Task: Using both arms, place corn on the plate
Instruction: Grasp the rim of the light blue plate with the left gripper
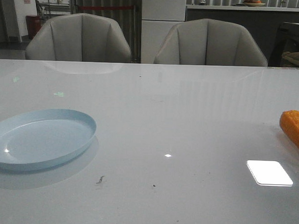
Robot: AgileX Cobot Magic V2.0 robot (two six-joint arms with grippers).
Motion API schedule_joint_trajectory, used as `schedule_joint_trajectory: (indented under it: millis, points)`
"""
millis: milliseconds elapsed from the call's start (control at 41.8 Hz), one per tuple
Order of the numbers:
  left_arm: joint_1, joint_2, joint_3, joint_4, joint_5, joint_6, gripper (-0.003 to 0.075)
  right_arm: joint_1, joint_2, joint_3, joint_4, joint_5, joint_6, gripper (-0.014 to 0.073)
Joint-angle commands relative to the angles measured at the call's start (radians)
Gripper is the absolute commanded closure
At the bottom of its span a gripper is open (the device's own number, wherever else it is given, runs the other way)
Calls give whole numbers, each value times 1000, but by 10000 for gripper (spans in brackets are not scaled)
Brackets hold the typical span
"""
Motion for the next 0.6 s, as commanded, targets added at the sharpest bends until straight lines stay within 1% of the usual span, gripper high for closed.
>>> schedule_joint_trajectory:
  millis: [0,72,192,383,479,575]
  points:
    - [-1,13,-65,-19,-60,-11,321,1,-6,-31,16,-69,2,35]
    - [-1,41,-113,-26,-21,-11,321,1,-6,-31,28,-69,2,35]
    - [-1,117,-235,-26,68,-11,321,1,-6,-31,41,-69,2,35]
    - [-1,285,-417,-31,252,-11,321,1,-6,-31,44,-69,2,35]
    - [-1,387,-478,-33,322,-11,321,1,-6,-31,44,-69,2,35]
    - [-1,474,-514,-40,356,-11,321,1,-6,-31,44,-68,2,35]
